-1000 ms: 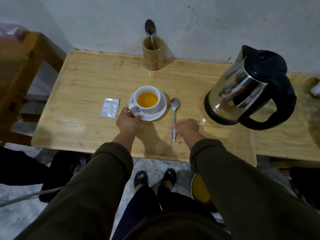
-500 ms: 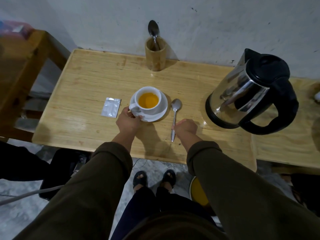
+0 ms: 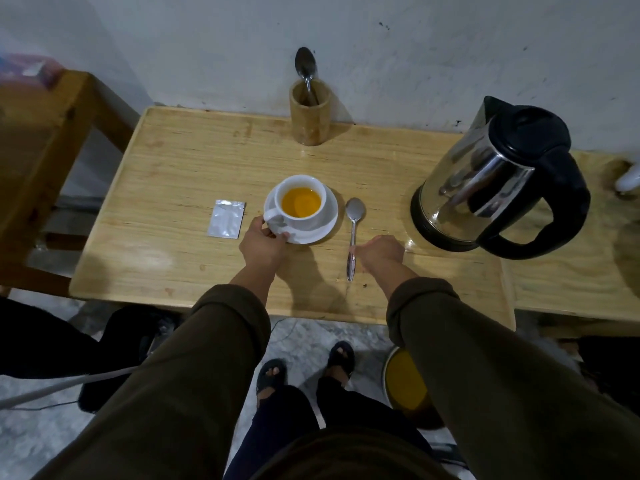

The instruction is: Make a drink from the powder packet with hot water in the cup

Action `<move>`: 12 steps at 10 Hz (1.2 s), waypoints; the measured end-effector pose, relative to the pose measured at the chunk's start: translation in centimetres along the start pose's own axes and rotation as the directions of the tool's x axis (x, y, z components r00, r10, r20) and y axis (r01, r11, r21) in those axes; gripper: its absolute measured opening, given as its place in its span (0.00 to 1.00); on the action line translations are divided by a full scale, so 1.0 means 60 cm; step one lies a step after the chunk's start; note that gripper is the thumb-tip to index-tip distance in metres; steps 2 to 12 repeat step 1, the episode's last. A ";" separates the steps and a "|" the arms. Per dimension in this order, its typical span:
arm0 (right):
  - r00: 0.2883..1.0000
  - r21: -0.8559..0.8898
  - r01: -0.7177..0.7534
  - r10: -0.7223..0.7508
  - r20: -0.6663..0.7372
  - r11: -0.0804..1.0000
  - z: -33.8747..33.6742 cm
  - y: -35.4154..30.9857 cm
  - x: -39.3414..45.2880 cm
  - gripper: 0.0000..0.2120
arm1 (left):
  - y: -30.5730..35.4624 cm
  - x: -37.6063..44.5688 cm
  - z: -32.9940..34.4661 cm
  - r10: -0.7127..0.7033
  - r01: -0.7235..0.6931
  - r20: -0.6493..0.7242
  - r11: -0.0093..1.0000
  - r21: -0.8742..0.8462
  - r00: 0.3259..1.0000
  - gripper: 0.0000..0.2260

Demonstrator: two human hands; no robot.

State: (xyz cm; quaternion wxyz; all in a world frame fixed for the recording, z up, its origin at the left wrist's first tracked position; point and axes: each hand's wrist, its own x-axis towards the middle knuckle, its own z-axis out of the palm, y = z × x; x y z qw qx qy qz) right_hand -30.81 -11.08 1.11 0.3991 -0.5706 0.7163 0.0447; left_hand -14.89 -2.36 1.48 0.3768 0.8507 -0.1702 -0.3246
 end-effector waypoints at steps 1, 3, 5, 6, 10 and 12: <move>0.998 -0.014 0.003 -0.004 -0.059 1.000 -0.008 0.001 -0.024 0.13 | 0.000 -0.001 -0.014 -0.036 0.038 0.055 0.998 -0.042 0.998 0.25; 0.998 -0.014 0.003 -0.004 -0.059 1.000 -0.008 0.001 -0.024 0.13 | 0.000 -0.001 -0.014 -0.036 0.038 0.055 0.998 -0.042 0.998 0.25; 0.998 -0.014 0.003 -0.004 -0.059 1.000 -0.008 0.001 -0.024 0.13 | 0.000 -0.001 -0.014 -0.036 0.038 0.055 0.998 -0.042 0.998 0.25; 0.998 -0.014 0.003 -0.004 -0.059 1.000 -0.008 0.001 -0.024 0.13 | 0.000 -0.001 -0.014 -0.036 0.038 0.055 0.998 -0.042 0.998 0.25; 0.998 -0.014 0.003 -0.004 -0.059 1.000 -0.008 0.001 -0.024 0.13 | 0.000 -0.001 -0.014 -0.036 0.038 0.055 0.998 -0.042 0.998 0.25; 0.998 -0.014 0.003 -0.004 -0.059 1.000 -0.008 0.001 -0.024 0.13 | 0.000 -0.001 -0.014 -0.036 0.038 0.055 0.998 -0.042 0.998 0.25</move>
